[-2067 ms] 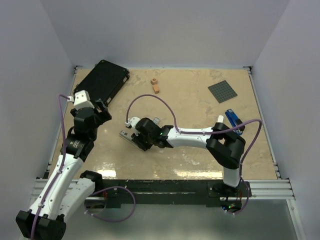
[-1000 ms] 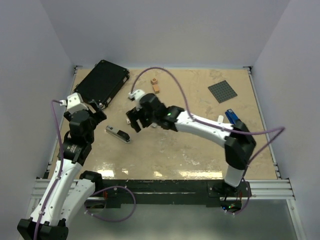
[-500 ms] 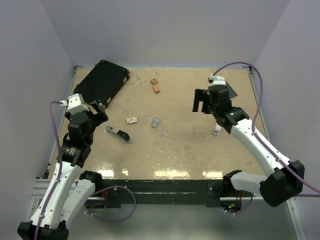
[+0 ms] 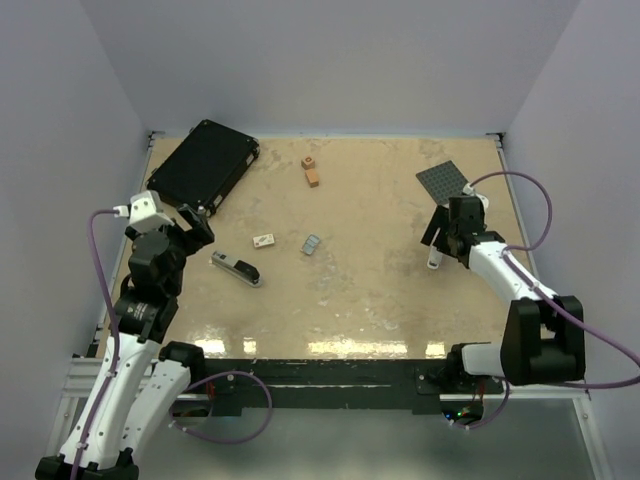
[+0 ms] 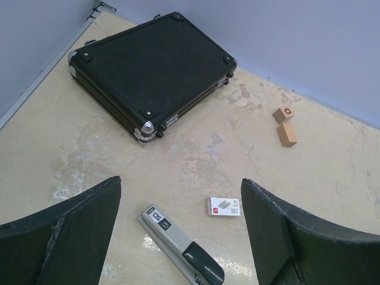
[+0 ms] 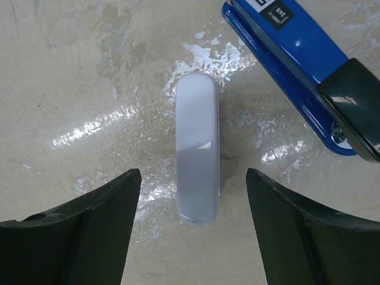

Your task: Load the staples into the stapler

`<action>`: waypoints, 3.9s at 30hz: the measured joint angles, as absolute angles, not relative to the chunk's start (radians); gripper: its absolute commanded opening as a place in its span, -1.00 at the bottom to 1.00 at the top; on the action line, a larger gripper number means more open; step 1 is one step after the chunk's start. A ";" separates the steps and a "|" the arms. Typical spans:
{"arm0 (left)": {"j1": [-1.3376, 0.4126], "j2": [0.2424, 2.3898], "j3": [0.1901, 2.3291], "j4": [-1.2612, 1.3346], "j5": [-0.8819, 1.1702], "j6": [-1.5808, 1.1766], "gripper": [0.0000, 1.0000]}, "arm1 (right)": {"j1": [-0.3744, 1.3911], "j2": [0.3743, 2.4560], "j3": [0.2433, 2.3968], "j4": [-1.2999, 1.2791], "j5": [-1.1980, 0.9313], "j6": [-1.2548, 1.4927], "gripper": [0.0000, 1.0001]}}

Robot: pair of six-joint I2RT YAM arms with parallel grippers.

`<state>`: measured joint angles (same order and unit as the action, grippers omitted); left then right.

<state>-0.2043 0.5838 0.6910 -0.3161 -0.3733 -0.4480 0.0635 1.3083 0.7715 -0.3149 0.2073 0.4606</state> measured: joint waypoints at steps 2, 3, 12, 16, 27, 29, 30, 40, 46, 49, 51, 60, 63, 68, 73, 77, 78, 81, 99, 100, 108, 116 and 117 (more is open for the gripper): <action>-0.204 0.584 0.689 -0.315 -0.369 -0.446 0.73 | 0.064 1.339 0.761 -0.293 0.194 0.460 0.37; -0.204 0.584 0.688 -0.316 -0.367 -0.443 0.73 | 0.064 1.352 0.757 -0.284 0.186 0.461 0.31; -0.204 0.614 0.688 -0.310 -0.327 -0.428 0.73 | 0.064 1.392 0.719 -0.208 0.127 0.451 -0.72; -0.204 0.629 0.677 -0.295 -0.281 -0.407 0.75 | 0.101 1.392 0.717 -0.197 0.083 0.433 -0.74; -0.204 0.654 0.646 -0.232 -0.026 -0.297 0.88 | 0.664 1.463 0.798 -0.203 -0.081 0.332 -0.83; -0.204 0.655 0.639 -0.213 0.027 -0.277 0.88 | 0.743 1.487 0.820 -0.206 -0.118 0.290 -0.81; -0.204 0.656 0.635 -0.204 0.053 -0.267 0.91 | 0.780 1.504 0.833 -0.206 -0.136 0.269 -0.78; -0.204 0.722 0.609 -0.121 0.339 -0.184 1.00 | 0.930 1.662 0.949 -0.187 -0.248 0.057 0.02; -0.249 0.727 0.577 -0.083 0.440 -0.141 1.00 | 0.950 1.591 0.913 -0.138 -0.192 0.075 0.76; -0.343 0.733 0.574 -0.074 0.455 -0.102 1.00 | 0.941 1.430 0.842 -0.113 -0.077 0.131 0.90; -0.439 0.751 0.574 -0.070 0.466 -0.054 1.00 | 0.916 1.291 0.784 -0.072 0.057 0.197 0.95; -0.740 0.933 0.597 -0.158 0.418 0.170 0.93 | 0.857 0.855 0.514 0.052 0.461 0.492 0.97; -0.805 1.040 0.645 -0.216 0.383 0.267 0.89 | 0.857 0.796 0.450 0.075 0.499 0.540 0.96; -0.860 1.212 0.746 -0.295 0.368 0.413 0.77 | 0.857 0.769 0.412 0.099 0.509 0.584 0.95; -0.895 1.348 0.820 -0.344 0.356 0.524 0.60 | 0.857 0.757 0.390 0.123 0.511 0.611 0.93; -0.905 1.420 0.849 -0.370 0.352 0.570 0.42 | 0.857 0.744 0.371 0.135 0.511 0.616 0.93; -0.906 1.439 0.857 -0.373 0.353 0.574 0.39 | 0.857 0.741 0.367 0.136 0.512 0.618 0.93; -0.906 1.492 0.881 -0.381 0.353 0.590 0.13 | 0.857 0.738 0.356 0.145 0.514 0.619 0.93; -0.907 1.544 0.860 -0.311 0.361 0.485 -1.00 | 0.850 0.865 0.365 0.303 0.391 0.580 0.89; -0.908 1.517 0.828 -0.281 0.353 0.447 -1.00 | 0.850 0.873 0.370 0.314 0.374 0.580 0.88; -0.910 1.189 0.513 0.098 0.170 0.091 -1.00 | 0.857 0.972 0.394 0.326 0.225 0.576 0.75; -0.910 1.024 0.313 0.429 0.049 -0.118 -1.00 | 0.857 1.107 0.425 0.360 0.106 0.648 0.59; -0.910 1.023 0.305 0.451 0.042 -0.133 -1.00 | 0.857 1.121 0.426 0.372 0.090 0.658 0.56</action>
<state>-0.9100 1.0225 0.3054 0.4507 0.0422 -0.1326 0.8570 1.1210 0.4263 0.3717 0.0902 0.6579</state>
